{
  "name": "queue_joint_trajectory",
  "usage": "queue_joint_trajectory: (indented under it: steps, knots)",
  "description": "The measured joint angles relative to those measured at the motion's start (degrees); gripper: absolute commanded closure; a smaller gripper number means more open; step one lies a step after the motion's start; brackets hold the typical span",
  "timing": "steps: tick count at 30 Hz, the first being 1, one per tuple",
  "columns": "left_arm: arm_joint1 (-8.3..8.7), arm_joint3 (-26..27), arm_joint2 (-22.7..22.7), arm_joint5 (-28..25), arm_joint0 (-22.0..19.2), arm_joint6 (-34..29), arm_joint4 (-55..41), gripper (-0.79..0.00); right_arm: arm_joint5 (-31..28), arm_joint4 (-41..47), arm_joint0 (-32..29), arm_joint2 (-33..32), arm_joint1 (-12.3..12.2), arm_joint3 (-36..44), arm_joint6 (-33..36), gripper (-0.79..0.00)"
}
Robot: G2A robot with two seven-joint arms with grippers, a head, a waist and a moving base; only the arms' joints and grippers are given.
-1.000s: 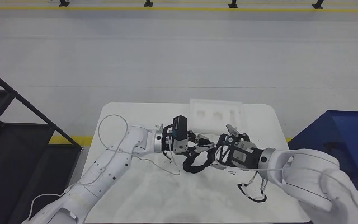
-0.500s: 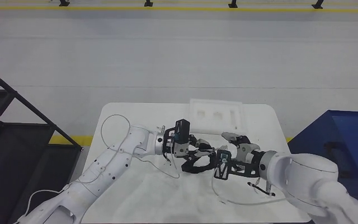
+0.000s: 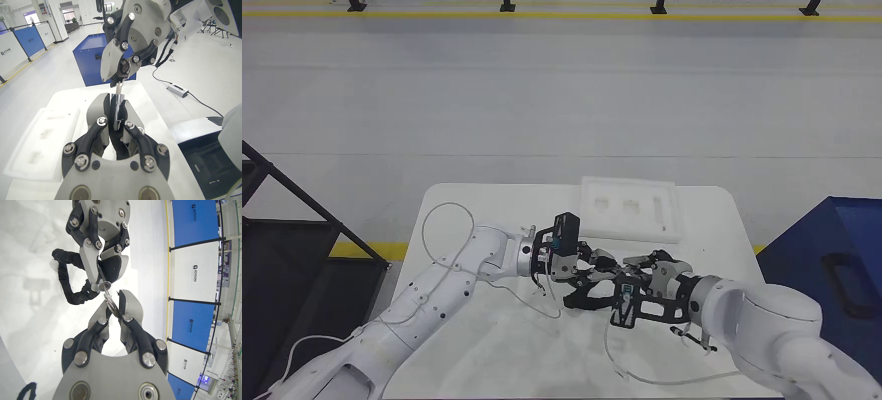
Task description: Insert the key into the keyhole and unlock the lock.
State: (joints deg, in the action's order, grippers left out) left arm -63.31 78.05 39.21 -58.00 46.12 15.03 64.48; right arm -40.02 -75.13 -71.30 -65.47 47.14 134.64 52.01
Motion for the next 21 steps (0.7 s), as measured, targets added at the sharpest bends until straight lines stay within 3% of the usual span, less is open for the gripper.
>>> queue_joint_trajectory:
  steps: [10, 12, 15, 21]
  knots:
    - [0.26, -0.46, -0.49, 0.0, -0.7, 0.54, 0.72, 0.0, 2.9, 12.58, -2.32, -4.52, -0.35, 0.0, 4.54, 0.0]
    - [0.25, -0.59, -0.49, 0.0, -0.79, 0.78, 1.26, 0.0, 3.51, 14.93, -2.57, -5.33, -0.45, -0.18, 6.1, -0.04]
    - [0.19, -0.66, -0.4, 0.0, -0.82, 1.32, 2.07, 0.0, 4.33, 18.77, -2.69, -6.01, -0.54, -0.69, 7.6, 0.0]
    - [-0.06, -0.82, 0.15, 0.42, -0.59, 2.66, 4.25, 0.0, 7.95, 28.45, -2.5, -7.09, -0.53, -3.2, 8.84, -0.117]
